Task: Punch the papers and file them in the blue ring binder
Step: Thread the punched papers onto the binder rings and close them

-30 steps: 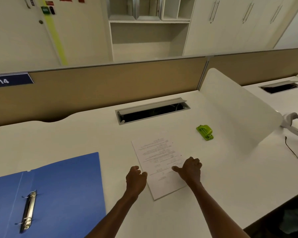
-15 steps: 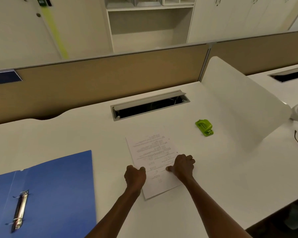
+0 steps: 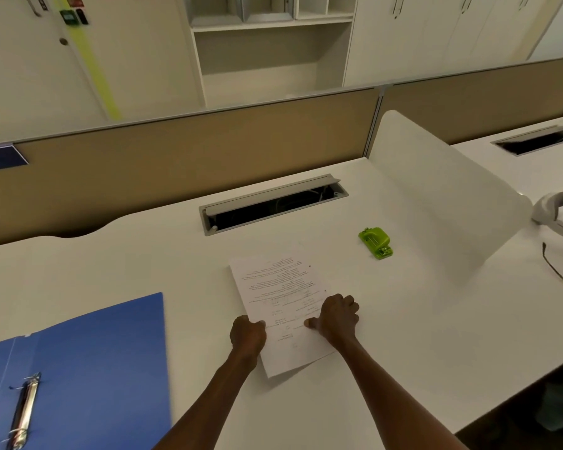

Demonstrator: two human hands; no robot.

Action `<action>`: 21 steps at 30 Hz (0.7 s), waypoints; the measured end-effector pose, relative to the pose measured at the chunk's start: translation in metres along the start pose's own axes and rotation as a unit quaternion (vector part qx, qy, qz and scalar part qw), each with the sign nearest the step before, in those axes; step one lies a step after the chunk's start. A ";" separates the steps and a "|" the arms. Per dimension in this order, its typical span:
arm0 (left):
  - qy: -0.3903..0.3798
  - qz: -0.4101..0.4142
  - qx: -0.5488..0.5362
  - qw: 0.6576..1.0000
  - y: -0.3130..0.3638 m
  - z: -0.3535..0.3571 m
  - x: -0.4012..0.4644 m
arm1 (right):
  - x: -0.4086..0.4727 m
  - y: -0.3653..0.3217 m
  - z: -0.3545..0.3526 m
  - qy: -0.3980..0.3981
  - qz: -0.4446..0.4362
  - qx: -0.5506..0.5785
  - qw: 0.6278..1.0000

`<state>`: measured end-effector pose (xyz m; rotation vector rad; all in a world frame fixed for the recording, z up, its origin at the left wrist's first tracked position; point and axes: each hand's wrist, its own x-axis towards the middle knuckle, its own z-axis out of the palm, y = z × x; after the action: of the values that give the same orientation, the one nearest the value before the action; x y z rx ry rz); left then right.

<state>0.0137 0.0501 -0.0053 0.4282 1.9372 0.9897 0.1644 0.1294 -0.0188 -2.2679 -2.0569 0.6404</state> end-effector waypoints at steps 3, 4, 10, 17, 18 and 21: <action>0.012 0.010 -0.015 1.000 -0.001 0.004 -0.002 | -0.002 0.002 0.002 -0.001 -0.002 0.006 1.000; 0.010 0.013 -0.018 1.000 -0.002 0.005 -0.003 | -0.002 0.002 0.003 -0.004 -0.003 0.008 1.000; 0.018 0.066 -0.015 0.998 -0.004 -0.008 -0.004 | 0.006 0.006 0.000 -0.038 0.010 0.075 0.996; -0.005 0.150 0.003 0.989 0.006 -0.044 -0.003 | 0.017 -0.013 -0.032 -0.071 -0.031 0.389 0.918; -0.006 0.159 0.002 0.987 0.008 -0.050 -0.003 | 0.017 -0.018 -0.038 -0.068 -0.043 0.408 0.909; -0.004 0.187 -0.009 0.982 0.015 -0.064 0.000 | 0.016 -0.035 -0.054 -0.065 -0.091 0.446 0.888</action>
<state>-0.0410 0.0293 0.0246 0.8039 1.8766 1.2384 0.1481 0.1637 0.0357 -1.5028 -1.4797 1.3805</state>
